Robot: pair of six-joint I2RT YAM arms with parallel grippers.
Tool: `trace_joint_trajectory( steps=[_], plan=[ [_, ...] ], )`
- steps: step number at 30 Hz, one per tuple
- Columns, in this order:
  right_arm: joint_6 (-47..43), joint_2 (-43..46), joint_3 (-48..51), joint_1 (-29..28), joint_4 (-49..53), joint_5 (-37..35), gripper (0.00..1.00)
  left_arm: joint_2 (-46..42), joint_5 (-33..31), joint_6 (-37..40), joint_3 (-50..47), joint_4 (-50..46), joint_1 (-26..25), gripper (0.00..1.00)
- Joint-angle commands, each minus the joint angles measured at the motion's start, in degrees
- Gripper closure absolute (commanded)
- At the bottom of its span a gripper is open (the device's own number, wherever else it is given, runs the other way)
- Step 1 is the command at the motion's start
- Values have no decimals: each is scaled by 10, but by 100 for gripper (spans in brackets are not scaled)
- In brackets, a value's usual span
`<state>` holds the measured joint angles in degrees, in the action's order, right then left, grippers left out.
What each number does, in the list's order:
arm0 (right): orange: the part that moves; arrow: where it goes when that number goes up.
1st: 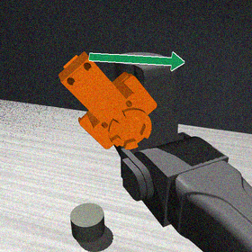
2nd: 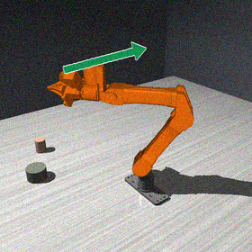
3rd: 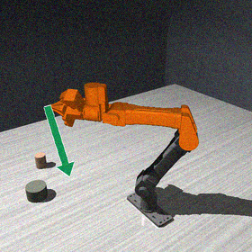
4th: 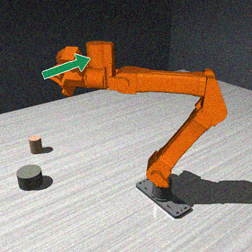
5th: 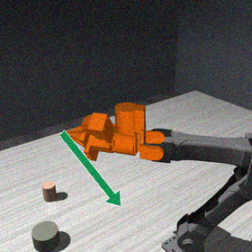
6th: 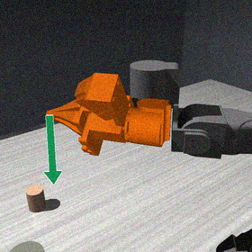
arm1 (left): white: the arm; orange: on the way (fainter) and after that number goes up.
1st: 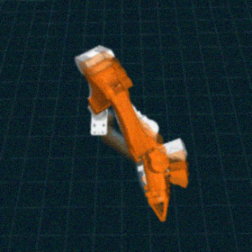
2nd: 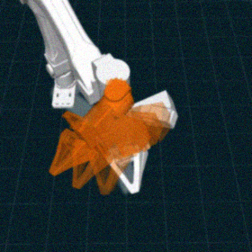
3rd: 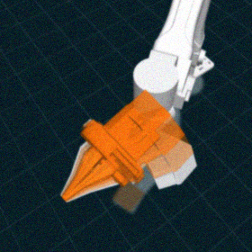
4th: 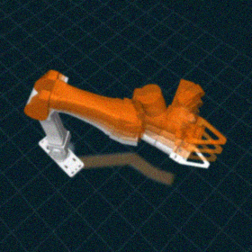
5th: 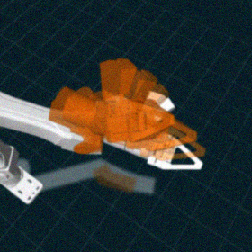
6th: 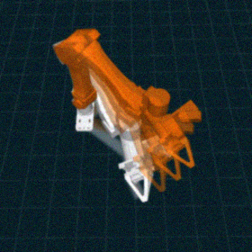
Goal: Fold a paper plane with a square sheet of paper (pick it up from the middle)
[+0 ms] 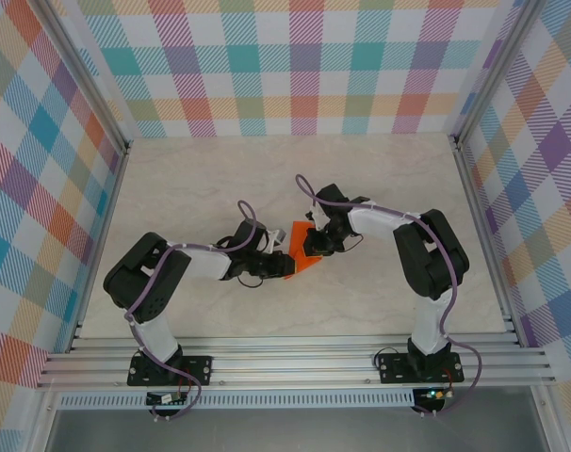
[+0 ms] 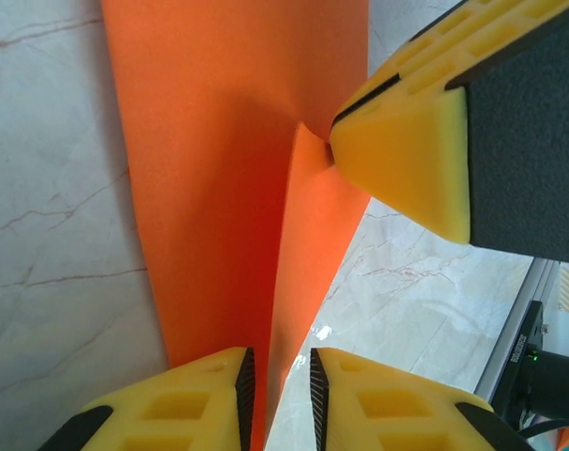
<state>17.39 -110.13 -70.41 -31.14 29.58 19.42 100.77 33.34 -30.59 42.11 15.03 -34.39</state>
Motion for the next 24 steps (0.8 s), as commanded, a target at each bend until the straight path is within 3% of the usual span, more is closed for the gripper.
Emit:
trace_joint_trajectory(
  steps=[1, 7, 15, 24],
  plan=[
    [5, -12, -17, -2, 5, -6, 86, -24, -3, 8, -14, -7, 8, 75],
    [4, -15, -21, -2, 7, -4, 86, -33, -2, 7, -23, -3, 7, 80],
    [5, 1, -23, -2, 12, -3, 82, -31, -18, -7, -33, 9, 7, 93],
    [12, 58, 6, 2, 3, 11, 74, -27, -42, -49, -55, 56, 7, 97]
  ],
)
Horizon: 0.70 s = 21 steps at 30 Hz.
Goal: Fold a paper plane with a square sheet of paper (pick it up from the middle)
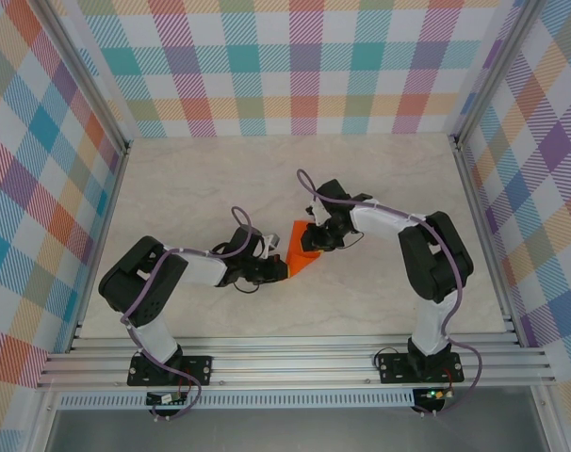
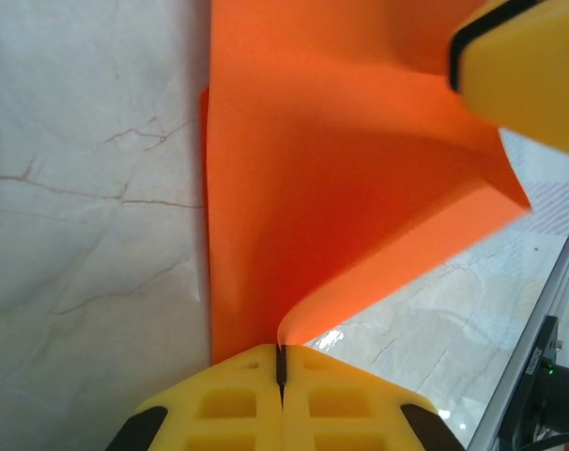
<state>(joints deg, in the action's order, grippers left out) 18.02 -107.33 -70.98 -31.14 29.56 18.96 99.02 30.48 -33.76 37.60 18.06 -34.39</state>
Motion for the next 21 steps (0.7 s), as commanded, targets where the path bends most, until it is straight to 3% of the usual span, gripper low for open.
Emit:
trace_joint_trajectory(
  steps=[1, 14, 17, 21],
  plan=[
    [4, 33, 18, 2, -2, 21, 74, -10, -13, -18, -10, 27, 7, 97],
    [-4, 52, 45, -1, -29, 96, 81, -10, -12, -20, -13, 29, 7, 96],
    [-2, 51, 45, -1, -27, 88, 71, -11, -13, -22, -16, 32, 7, 96],
    [0, 63, 46, -1, -21, 39, 66, -14, -13, -29, -21, 41, 7, 96]
  ],
)
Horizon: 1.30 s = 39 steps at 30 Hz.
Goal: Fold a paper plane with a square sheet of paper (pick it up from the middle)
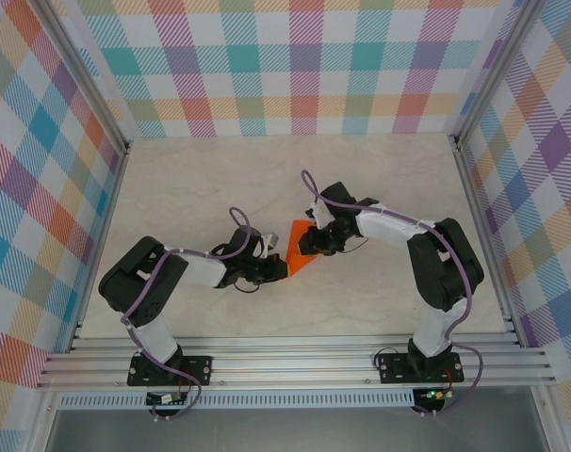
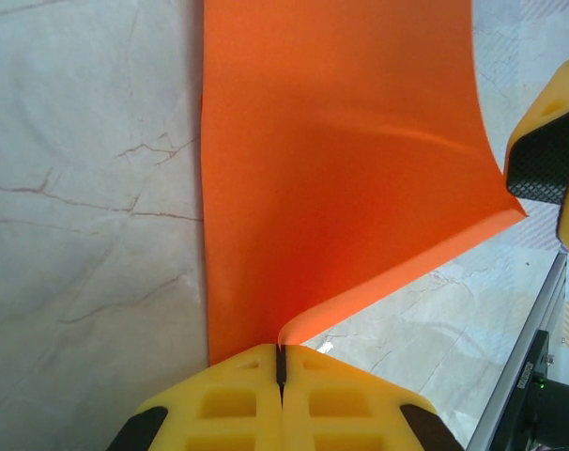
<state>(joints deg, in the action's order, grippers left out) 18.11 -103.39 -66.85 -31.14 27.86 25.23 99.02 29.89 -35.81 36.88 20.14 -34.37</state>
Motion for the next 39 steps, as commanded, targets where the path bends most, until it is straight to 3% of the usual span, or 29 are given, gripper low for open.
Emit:
trace_joint_trajectory(
  steps=[1, 5, 11, 16, 21, 26, 30, 39],
  plan=[
    [2, 31, 8, -1, -11, -29, 65, -15, -8, -9, -14, 20, 7, 96],
    [-19, 41, 12, -1, -24, 6, 60, -24, -13, -13, -19, 24, 7, 96],
    [-104, -9, -28, -1, -6, 57, 51, -26, -9, -15, -19, 26, 7, 96],
    [-159, -37, -57, -1, 22, 100, 49, -26, -10, -15, -17, 26, 7, 95],
    [-199, -45, -62, 0, 38, 57, 49, -29, -9, -12, -15, 22, 7, 95],
    [-160, -6, -43, 13, -17, -12, 47, -39, -8, 13, -1, -9, 7, 91],
    [-94, -40, -85, 43, 28, -13, 48, -49, -10, 37, 14, -46, 7, 82],
    [-56, -127, -154, 46, 70, -59, 59, -43, 1, 99, 75, -141, 0, 71]
  ],
)
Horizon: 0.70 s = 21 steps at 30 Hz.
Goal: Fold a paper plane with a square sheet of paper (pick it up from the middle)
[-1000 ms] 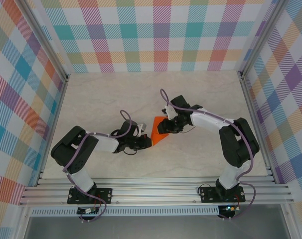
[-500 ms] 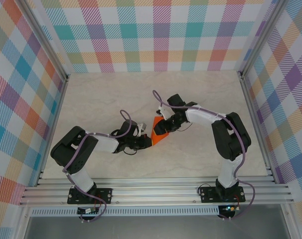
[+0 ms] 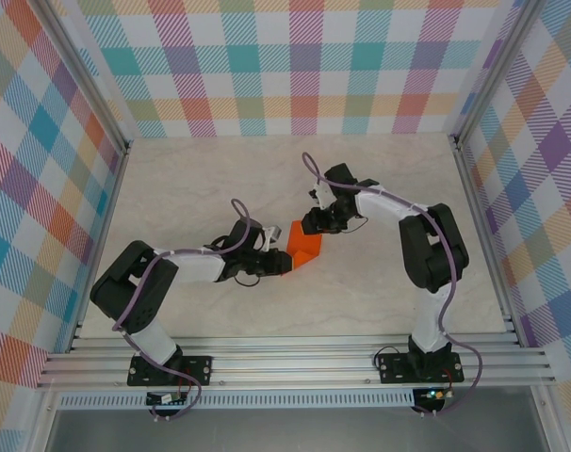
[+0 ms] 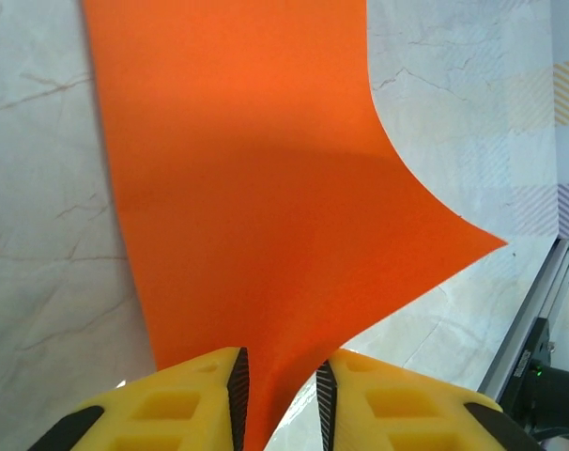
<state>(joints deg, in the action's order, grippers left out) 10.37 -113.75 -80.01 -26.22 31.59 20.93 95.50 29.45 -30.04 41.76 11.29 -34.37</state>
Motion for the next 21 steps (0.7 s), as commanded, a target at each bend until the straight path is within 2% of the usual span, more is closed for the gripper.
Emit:
trace_joint_trajectory(
  steps=[1, 10, 17, 21],
  plan=[
    [24, -28, -25, -3, 31, -12, 60, -6, 3, 50, 36, -69, -4, 70],
    [36, -55, -35, -3, 38, -4, 64, 26, -78, 148, 138, -223, -63, 63],
    [45, -59, -35, -2, 34, 5, 64, 54, -186, 193, 209, -317, -116, 63],
    [43, -62, -37, -2, 36, 12, 64, 56, -195, 211, 234, -338, -129, 64]
  ],
)
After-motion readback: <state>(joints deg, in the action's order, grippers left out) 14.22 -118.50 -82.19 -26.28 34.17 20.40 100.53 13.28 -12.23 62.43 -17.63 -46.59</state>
